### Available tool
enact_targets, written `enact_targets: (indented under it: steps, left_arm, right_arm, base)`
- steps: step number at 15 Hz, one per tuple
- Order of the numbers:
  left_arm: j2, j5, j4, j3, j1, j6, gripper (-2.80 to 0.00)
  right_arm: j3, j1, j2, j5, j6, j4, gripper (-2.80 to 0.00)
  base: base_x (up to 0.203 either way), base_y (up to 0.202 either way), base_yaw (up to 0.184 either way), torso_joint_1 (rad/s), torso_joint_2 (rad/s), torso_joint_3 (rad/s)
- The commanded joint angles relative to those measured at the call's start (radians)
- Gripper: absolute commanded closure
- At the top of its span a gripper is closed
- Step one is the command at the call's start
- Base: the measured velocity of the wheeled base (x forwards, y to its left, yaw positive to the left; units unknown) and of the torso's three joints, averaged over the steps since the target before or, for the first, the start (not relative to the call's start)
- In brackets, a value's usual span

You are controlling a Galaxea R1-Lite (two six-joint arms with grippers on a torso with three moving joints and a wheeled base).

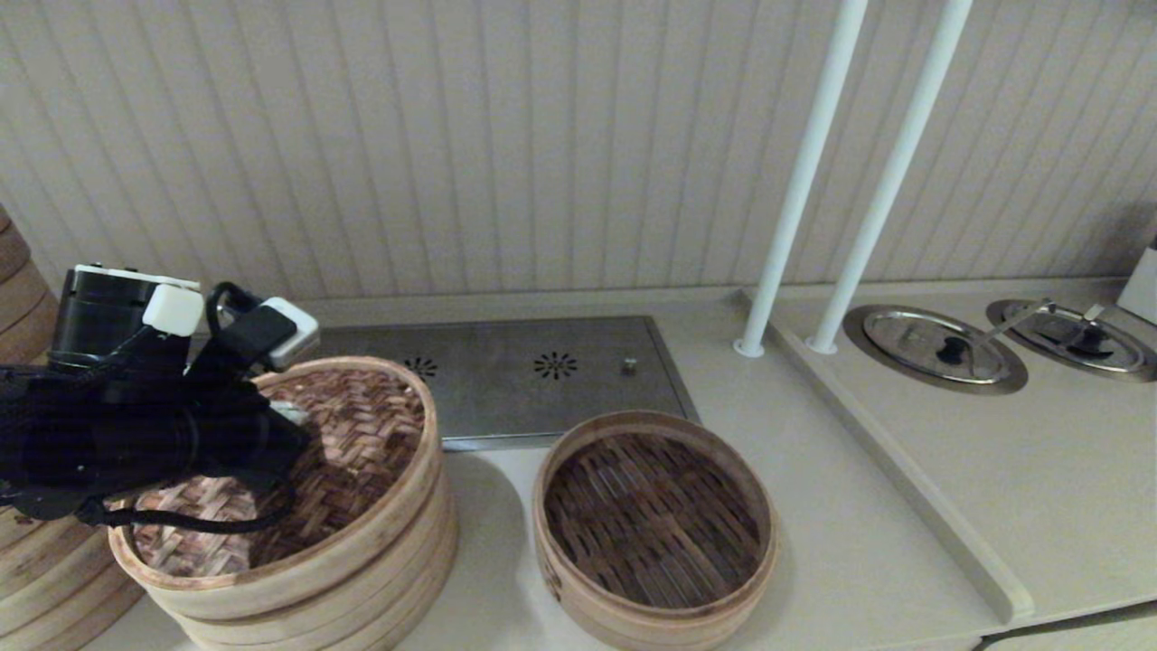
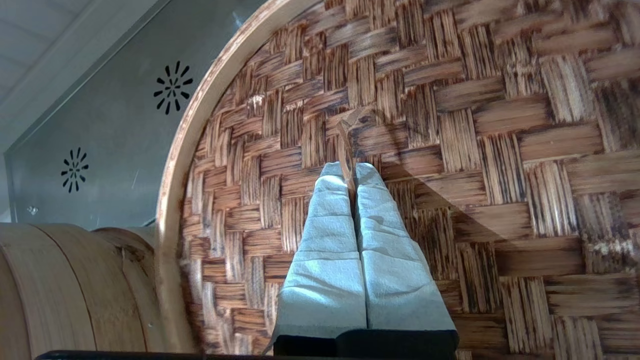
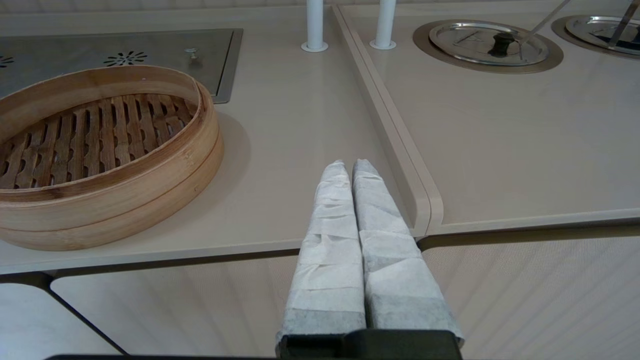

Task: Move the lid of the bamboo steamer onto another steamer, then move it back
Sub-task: Put the steamer

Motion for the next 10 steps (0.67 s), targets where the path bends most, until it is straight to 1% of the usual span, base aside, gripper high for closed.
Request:
enact_targets:
  steps: [1,7,10]
  left_arm:
    - [0.007,0.003,-0.003,0.002,0.000,0.003,0.00]
    - [0.012,0.000,-0.024,0.052,0.004,-0.010,0.00]
    - [0.015,-0.002,-0.034,0.058,0.004,-0.011,0.00]
  right_arm:
    - [0.003,0.000,0.000,0.000,0.000,0.000,0.00]
    - [0.003,0.000,0.000,0.000,0.000,0.000,0.00]
    - [0.003,0.000,0.000,0.000,0.000,0.000,0.00]
  base:
    - [0.000,0.000,0.000,0.000,0.00,0.000]
    - [0.000,0.000,0.000,0.000,0.00,0.000]
    - [0.000,0.000,0.000,0.000,0.00,0.000]
